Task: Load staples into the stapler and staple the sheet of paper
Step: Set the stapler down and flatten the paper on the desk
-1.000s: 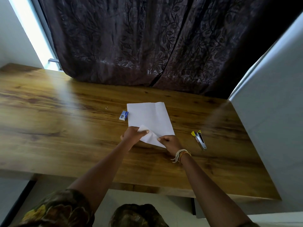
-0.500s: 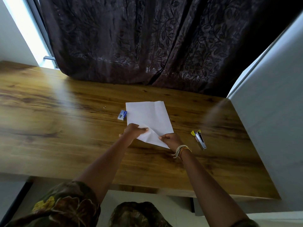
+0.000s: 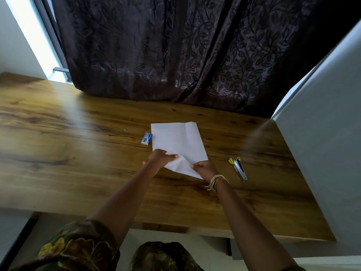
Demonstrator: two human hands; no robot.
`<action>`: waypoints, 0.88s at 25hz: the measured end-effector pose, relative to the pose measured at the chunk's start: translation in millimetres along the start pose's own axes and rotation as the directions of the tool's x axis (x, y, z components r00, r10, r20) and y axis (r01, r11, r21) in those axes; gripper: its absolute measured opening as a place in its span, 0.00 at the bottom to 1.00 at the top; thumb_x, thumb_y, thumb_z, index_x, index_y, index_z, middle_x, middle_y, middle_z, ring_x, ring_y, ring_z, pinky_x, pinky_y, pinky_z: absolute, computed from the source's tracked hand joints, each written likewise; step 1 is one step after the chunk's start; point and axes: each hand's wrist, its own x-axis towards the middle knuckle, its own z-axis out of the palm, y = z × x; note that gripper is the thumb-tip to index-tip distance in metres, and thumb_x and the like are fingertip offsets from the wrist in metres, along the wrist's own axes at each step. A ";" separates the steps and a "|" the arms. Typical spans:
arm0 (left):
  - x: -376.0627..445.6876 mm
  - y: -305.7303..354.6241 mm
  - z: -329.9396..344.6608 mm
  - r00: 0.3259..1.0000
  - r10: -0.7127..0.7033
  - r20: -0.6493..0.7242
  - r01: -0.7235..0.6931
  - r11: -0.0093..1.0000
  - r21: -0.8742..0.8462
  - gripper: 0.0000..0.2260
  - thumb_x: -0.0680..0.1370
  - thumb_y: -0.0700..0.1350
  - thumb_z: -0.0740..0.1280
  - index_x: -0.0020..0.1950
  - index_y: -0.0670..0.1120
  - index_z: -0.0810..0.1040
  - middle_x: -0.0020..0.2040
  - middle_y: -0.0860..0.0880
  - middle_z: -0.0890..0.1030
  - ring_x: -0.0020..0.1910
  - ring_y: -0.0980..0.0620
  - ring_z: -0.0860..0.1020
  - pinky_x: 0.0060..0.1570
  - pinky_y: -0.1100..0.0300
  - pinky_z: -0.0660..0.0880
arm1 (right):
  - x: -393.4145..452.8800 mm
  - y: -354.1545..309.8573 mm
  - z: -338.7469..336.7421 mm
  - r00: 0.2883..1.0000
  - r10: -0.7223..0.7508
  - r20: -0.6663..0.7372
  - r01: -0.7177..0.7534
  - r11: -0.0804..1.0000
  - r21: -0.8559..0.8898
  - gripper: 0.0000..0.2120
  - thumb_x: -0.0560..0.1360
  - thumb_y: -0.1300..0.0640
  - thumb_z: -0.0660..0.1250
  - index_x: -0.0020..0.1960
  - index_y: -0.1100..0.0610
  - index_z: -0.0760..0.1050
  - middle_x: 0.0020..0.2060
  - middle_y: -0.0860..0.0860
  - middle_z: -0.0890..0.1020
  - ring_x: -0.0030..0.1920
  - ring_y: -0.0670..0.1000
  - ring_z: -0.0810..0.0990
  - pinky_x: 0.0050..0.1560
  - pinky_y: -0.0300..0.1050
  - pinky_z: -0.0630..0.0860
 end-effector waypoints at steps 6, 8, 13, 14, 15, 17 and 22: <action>-11.3 -6.2 -2.2 0.999 0.032 0.007 -0.032 0.997 -0.064 0.32 0.61 0.66 0.70 0.59 0.51 0.74 0.61 0.47 0.78 0.61 0.44 0.75 0.65 0.41 0.69 | -8.5 3.0 -2.0 1.000 -0.014 0.016 0.013 0.998 0.067 0.13 0.76 0.54 0.67 0.55 0.62 0.81 0.49 0.53 0.80 0.50 0.50 0.75 0.50 0.41 0.69; -16.0 -9.1 -2.1 0.999 0.035 0.000 -0.034 0.994 -0.100 0.31 0.61 0.66 0.71 0.59 0.51 0.74 0.60 0.47 0.78 0.61 0.44 0.75 0.65 0.41 0.69 | -11.6 3.8 -1.7 1.000 -0.026 0.007 0.025 0.996 0.084 0.12 0.76 0.54 0.68 0.53 0.61 0.81 0.47 0.51 0.80 0.50 0.50 0.75 0.48 0.40 0.70; -24.0 -4.2 -4.5 0.999 0.032 -0.014 -0.034 0.990 -0.140 0.28 0.67 0.60 0.74 0.61 0.48 0.74 0.61 0.47 0.78 0.61 0.45 0.75 0.65 0.43 0.70 | -17.1 9.6 -0.4 0.998 -0.067 -0.020 0.069 0.987 0.145 0.10 0.75 0.54 0.69 0.50 0.60 0.82 0.44 0.50 0.82 0.48 0.48 0.79 0.45 0.36 0.73; -26.2 -2.3 -5.0 0.999 0.033 -0.017 -0.035 0.989 -0.146 0.27 0.69 0.57 0.74 0.63 0.46 0.74 0.62 0.47 0.77 0.62 0.45 0.74 0.66 0.45 0.70 | -17.6 9.9 -0.3 0.997 -0.071 -0.021 0.073 0.986 0.149 0.10 0.75 0.54 0.69 0.49 0.60 0.82 0.44 0.50 0.82 0.48 0.48 0.79 0.46 0.37 0.73; -26.7 -1.4 -4.9 0.999 0.035 -0.011 -0.036 0.988 -0.152 0.26 0.71 0.55 0.74 0.64 0.45 0.73 0.62 0.46 0.77 0.62 0.45 0.74 0.65 0.48 0.71 | -17.8 9.5 -0.3 0.997 -0.072 -0.015 0.073 0.986 0.153 0.09 0.75 0.54 0.69 0.49 0.59 0.82 0.43 0.50 0.82 0.48 0.48 0.79 0.46 0.37 0.73; -27.4 0.2 -4.0 0.999 0.044 0.010 -0.042 0.985 -0.168 0.26 0.73 0.51 0.73 0.67 0.43 0.72 0.63 0.45 0.76 0.63 0.45 0.74 0.61 0.54 0.73 | -18.5 8.1 -1.1 0.997 -0.072 -0.002 0.071 0.986 0.150 0.09 0.75 0.55 0.69 0.50 0.60 0.82 0.42 0.49 0.82 0.45 0.45 0.78 0.43 0.33 0.72; -29.9 -2.1 -6.9 0.998 0.056 0.008 -0.054 0.992 -0.113 0.27 0.72 0.55 0.73 0.67 0.45 0.72 0.65 0.46 0.75 0.64 0.44 0.73 0.67 0.45 0.69 | -17.8 8.2 -2.3 0.997 -0.078 0.000 0.077 0.990 0.117 0.10 0.74 0.55 0.70 0.50 0.61 0.83 0.42 0.50 0.82 0.43 0.43 0.77 0.39 0.31 0.70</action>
